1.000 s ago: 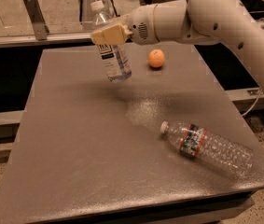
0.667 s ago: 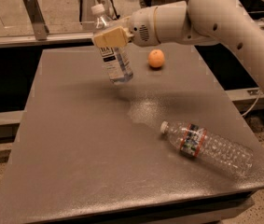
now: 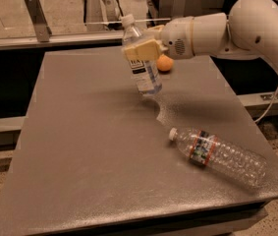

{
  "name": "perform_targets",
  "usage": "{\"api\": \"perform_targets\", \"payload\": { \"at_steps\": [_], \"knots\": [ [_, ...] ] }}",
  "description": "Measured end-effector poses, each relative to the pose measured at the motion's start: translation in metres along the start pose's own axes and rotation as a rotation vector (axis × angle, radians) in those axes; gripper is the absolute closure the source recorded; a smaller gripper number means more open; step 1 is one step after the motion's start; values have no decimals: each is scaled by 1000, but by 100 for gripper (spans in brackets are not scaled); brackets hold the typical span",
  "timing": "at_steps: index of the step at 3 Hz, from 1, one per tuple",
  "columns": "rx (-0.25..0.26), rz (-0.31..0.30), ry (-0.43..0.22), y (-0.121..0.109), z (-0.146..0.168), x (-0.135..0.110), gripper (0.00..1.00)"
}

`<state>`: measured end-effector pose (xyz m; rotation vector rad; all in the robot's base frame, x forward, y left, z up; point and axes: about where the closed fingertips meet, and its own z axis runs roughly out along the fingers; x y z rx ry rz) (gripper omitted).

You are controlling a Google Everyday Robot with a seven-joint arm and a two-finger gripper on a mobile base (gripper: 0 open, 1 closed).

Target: Place blue plastic bottle upright

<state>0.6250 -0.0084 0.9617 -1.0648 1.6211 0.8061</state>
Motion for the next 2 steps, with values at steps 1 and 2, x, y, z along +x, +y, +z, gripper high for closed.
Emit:
{"api": "perform_targets", "payload": {
  "at_steps": [1, 2],
  "knots": [
    [-24, -63, -84, -5, -26, 13, 100],
    [-66, -123, -155, -10, -41, 20, 100]
  ]
}}
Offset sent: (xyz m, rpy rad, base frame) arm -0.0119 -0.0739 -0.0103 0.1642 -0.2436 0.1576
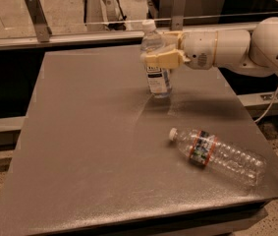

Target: Place blue plastic bottle upright

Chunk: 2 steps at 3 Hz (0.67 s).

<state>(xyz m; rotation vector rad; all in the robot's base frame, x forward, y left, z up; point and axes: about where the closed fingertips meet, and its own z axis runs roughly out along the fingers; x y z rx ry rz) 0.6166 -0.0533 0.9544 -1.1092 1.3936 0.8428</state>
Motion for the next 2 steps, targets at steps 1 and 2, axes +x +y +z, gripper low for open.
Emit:
{"api": "perform_targets", "payload": {
  "at_steps": [1, 2],
  "knots": [
    [-63, -24, -64, 2, -21, 3, 100],
    [-119, -8, -128, 9, -37, 10, 100]
  ]
}}
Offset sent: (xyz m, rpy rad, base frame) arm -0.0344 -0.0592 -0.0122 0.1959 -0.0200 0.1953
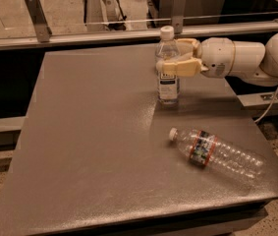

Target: Place blue plastic bottle upright

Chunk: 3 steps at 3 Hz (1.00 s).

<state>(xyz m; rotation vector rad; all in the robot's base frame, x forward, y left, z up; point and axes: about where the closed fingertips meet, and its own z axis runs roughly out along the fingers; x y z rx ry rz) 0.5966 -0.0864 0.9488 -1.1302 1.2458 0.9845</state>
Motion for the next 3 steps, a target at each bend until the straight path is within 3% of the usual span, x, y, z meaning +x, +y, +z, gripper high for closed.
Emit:
{"api": "perform_targets", "payload": {
  "at_steps": [1, 2, 3],
  "knots": [
    [-38, 34, -68, 7, -6, 8, 100],
    [-70, 54, -95, 11, -6, 12, 82],
    [-71, 54, -95, 10, -6, 10, 59]
  ]
}}
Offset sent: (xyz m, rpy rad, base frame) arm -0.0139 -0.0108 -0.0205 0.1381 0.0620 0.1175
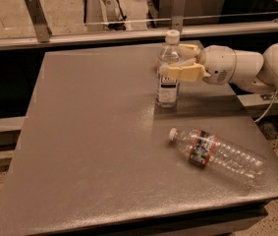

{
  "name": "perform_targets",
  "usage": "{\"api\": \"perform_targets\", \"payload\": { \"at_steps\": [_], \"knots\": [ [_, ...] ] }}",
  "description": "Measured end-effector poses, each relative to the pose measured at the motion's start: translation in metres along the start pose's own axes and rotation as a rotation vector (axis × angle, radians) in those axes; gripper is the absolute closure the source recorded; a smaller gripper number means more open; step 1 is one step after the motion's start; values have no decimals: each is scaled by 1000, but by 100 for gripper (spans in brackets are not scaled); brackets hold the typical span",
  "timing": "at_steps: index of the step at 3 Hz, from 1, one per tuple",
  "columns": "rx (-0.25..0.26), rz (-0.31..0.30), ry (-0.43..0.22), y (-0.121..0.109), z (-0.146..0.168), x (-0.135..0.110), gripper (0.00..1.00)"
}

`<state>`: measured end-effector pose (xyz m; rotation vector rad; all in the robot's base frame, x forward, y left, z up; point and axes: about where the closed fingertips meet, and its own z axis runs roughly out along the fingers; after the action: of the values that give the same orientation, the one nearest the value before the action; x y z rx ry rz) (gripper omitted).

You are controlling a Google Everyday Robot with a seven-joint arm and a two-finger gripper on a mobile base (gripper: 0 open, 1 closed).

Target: Place blue plastic bottle upright

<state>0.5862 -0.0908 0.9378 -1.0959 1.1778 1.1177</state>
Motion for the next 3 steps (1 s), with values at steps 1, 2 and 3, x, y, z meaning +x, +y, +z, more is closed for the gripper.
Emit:
{"api": "perform_targets", "payload": {
  "at_steps": [1, 2, 3],
  "knots": [
    [0, 0, 0, 0, 0, -1, 36],
    [0, 0, 0, 0, 0, -1, 12],
    [-26, 5, 2, 6, -2, 1, 0]
  ]
}}
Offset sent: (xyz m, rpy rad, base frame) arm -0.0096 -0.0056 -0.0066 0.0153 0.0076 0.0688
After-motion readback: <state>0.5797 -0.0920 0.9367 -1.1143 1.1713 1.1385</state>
